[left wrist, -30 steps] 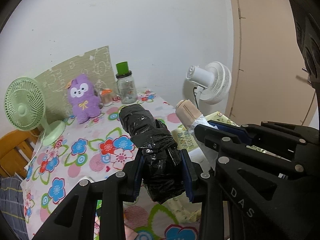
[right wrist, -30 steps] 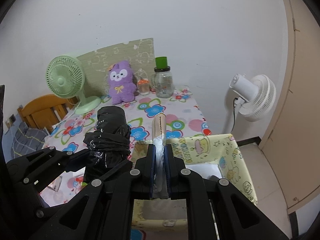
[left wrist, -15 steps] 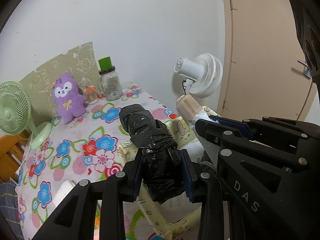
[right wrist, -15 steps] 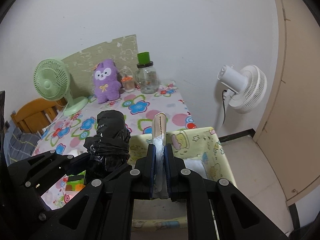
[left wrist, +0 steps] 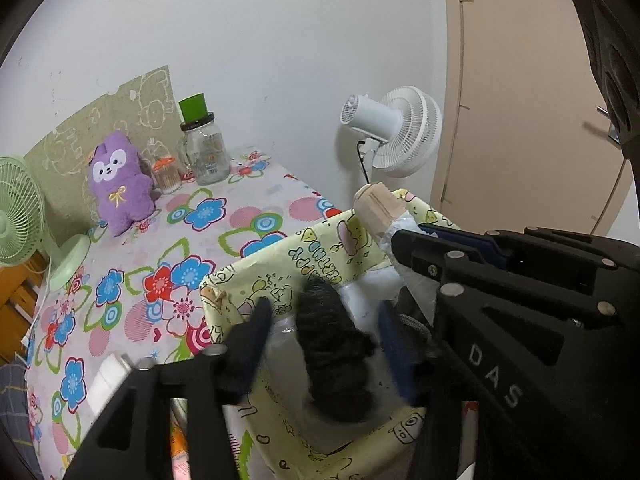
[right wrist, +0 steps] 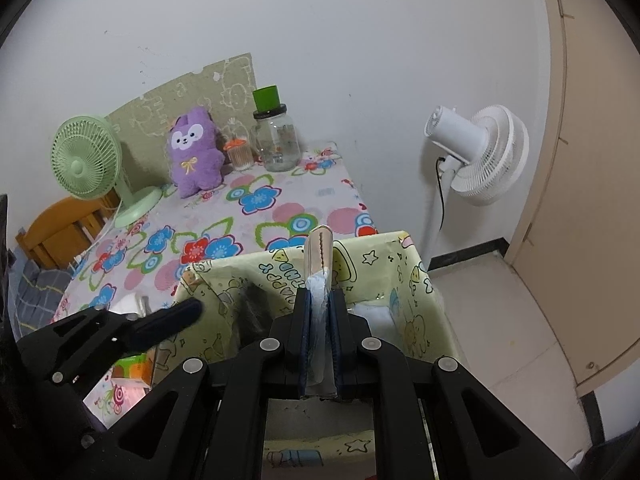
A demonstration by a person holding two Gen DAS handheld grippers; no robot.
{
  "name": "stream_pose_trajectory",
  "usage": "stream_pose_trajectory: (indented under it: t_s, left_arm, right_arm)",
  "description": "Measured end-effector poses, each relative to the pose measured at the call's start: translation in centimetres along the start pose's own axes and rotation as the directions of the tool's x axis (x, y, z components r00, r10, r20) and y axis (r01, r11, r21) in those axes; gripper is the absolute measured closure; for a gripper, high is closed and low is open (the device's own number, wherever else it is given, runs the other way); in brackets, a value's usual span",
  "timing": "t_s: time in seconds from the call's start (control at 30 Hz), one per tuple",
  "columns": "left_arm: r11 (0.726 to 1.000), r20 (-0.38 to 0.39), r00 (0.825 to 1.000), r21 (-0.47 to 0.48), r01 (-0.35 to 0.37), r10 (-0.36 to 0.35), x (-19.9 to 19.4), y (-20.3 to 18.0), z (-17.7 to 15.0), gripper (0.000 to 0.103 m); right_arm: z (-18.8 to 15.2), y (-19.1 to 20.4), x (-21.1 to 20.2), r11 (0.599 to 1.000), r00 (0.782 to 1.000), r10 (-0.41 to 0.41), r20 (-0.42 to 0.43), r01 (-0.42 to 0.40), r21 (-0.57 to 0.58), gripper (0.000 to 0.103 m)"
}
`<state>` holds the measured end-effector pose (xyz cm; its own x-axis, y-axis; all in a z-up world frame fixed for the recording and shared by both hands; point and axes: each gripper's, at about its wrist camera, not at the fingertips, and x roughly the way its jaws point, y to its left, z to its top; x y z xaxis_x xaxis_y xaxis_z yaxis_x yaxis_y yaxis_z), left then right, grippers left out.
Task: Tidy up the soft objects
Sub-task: 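Open the left gripper to drop the umbrella into the box while the right gripper releases its packet, then move both grippers back from the box toward the items on the table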
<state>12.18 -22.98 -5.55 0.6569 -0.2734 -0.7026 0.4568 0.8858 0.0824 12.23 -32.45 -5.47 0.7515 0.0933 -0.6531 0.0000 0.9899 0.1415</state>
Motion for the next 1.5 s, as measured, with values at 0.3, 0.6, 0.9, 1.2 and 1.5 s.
stream_pose_trajectory:
  t_s: [0.3,0.6,0.9,1.2,1.5]
  left_arm:
    - [1.0,0.01,1.0,-0.011,-0.012,0.012,-0.6,0.7,0.0,0.018]
    - [0.999,0.032,0.999,-0.026,-0.029,0.029,-1.5,1.7,-0.3,0.01]
    - [0.998,0.063,0.997,-0.048,-0.042,0.045,-3.0,2.9,-1.0,0.006]
    - [0.995,0.098,0.992,-0.067,-0.071,0.077,-5.0,4.2,-1.8,0.005]
    - [0.993,0.113,0.989,-0.076,-0.092,0.1,-6.8,5.7,-2.9,0.005]
  right_arm:
    - [0.0,0.7,0.7,0.999,0.999,0.02,-0.028,-0.02,-0.03,0.072]
    - [0.0,2.0,-0.5,0.999,0.999,0.027,0.03,-0.026,-0.04,0.029]
    - [-0.3,3.0,-1.5,0.999,0.999,0.0,0.051,0.002,-0.042,0.022]
    - [-0.5,4.5,-2.7,0.999,0.998,-0.006,0.065,0.009,-0.049,0.022]
    - [-1.1,7.1,-4.2,0.996,0.997,-0.013,0.08,0.019,-0.084,0.021]
